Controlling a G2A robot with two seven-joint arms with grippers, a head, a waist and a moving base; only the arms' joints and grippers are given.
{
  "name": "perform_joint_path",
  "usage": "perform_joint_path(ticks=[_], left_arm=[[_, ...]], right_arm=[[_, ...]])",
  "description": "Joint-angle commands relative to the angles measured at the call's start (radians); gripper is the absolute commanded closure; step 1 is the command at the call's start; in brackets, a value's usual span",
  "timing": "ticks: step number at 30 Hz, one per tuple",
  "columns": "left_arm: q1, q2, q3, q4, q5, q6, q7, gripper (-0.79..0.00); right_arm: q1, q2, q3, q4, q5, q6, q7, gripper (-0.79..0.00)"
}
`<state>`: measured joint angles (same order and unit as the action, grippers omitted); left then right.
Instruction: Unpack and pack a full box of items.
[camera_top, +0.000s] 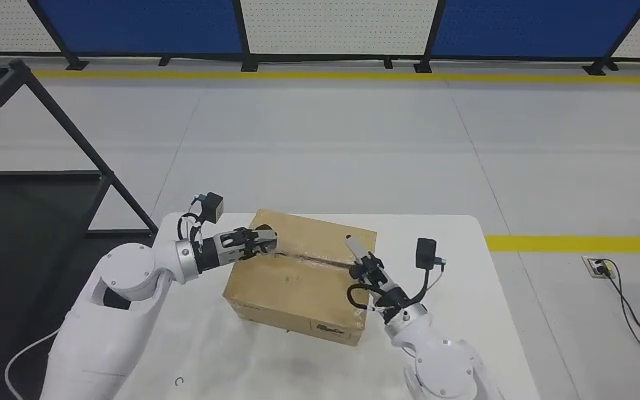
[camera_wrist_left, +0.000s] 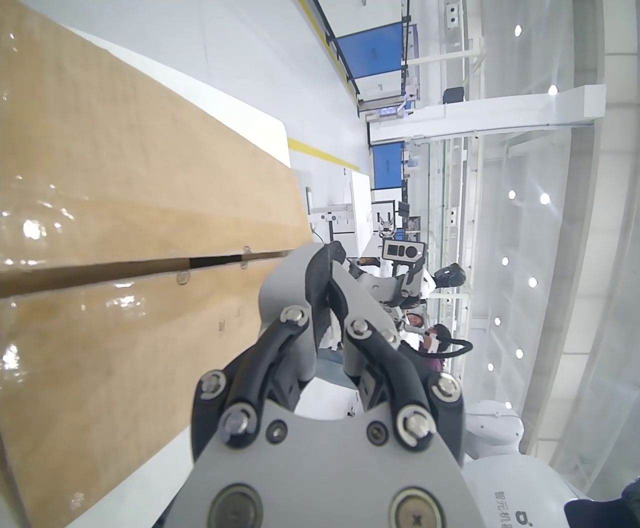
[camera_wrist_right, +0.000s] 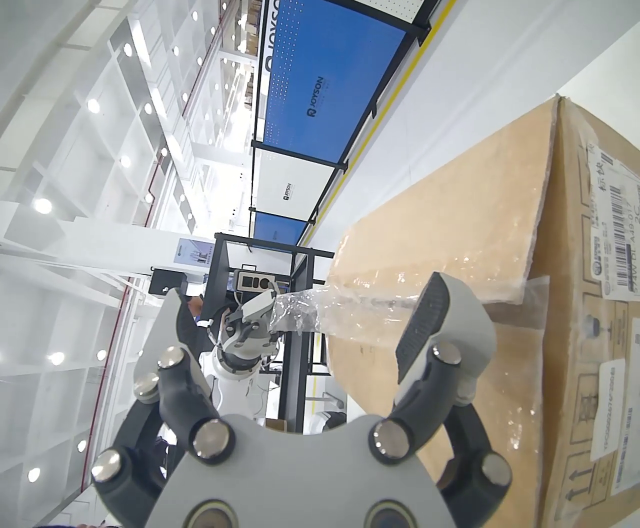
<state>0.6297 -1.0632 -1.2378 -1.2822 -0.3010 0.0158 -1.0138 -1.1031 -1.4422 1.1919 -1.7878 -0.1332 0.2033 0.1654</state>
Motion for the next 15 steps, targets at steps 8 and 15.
perform_joint_path(ticks=[8,15], left_arm=[[-0.014,0.0,0.012,0.036,0.004,-0.004,-0.001,0.0],[-0.029,0.002,0.018,0.064,0.014,-0.013,-0.021,-0.037]], right_arm=[[0.028,-0.004,-0.003,0.04,0.017,0.032,0.011,-0.785],[0.045,-0.007,-0.008,0.06,0.021,0.043,0.016,-0.785]])
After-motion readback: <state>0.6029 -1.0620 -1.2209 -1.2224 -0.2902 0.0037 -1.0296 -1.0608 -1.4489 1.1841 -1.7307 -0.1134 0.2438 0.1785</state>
